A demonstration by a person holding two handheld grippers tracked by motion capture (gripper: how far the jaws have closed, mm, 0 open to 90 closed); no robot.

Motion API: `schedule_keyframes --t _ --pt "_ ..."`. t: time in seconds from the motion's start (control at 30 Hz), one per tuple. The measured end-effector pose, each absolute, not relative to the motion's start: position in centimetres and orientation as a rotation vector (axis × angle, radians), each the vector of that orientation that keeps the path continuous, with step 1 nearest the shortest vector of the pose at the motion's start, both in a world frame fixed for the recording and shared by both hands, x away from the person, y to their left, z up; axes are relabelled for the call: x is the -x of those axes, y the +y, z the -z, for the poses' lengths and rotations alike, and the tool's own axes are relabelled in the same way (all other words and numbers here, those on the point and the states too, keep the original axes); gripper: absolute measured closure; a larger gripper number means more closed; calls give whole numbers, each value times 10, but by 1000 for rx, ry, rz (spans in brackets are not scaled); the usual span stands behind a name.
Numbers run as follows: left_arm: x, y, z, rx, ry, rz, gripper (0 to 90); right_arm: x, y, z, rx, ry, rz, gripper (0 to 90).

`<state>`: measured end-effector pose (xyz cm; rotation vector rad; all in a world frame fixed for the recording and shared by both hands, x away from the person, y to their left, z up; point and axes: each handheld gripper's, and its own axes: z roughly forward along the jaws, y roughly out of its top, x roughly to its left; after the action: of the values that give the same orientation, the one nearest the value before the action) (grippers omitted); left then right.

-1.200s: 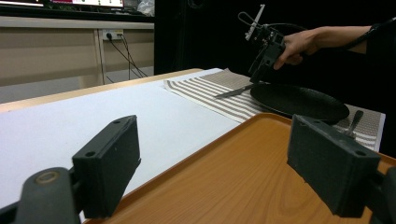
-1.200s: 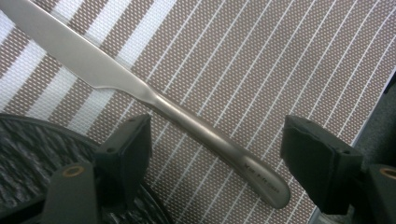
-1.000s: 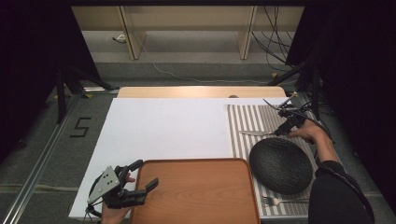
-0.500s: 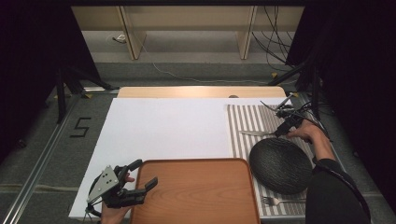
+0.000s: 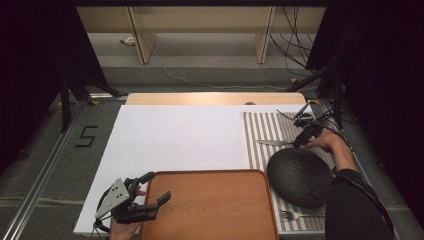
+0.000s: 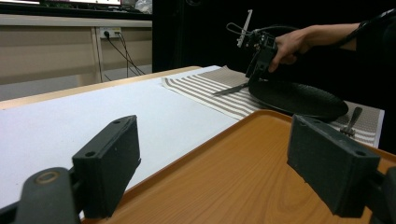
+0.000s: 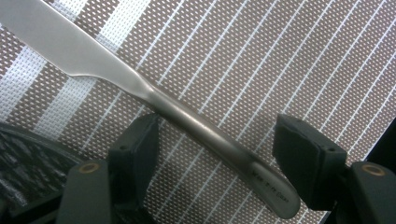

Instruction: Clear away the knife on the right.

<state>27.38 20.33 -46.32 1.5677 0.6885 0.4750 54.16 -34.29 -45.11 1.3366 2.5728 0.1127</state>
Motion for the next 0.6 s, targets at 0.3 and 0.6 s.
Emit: schedule_keyframes --t 0.3,0.6 --pt "-273 203 463 -1568 686 -477 168 -542 -341 451 -1328 2588 -112 399" --pt "-273 203 463 -1563 690 -473 168 -542 -343 451 -1337 2601 -145 445"
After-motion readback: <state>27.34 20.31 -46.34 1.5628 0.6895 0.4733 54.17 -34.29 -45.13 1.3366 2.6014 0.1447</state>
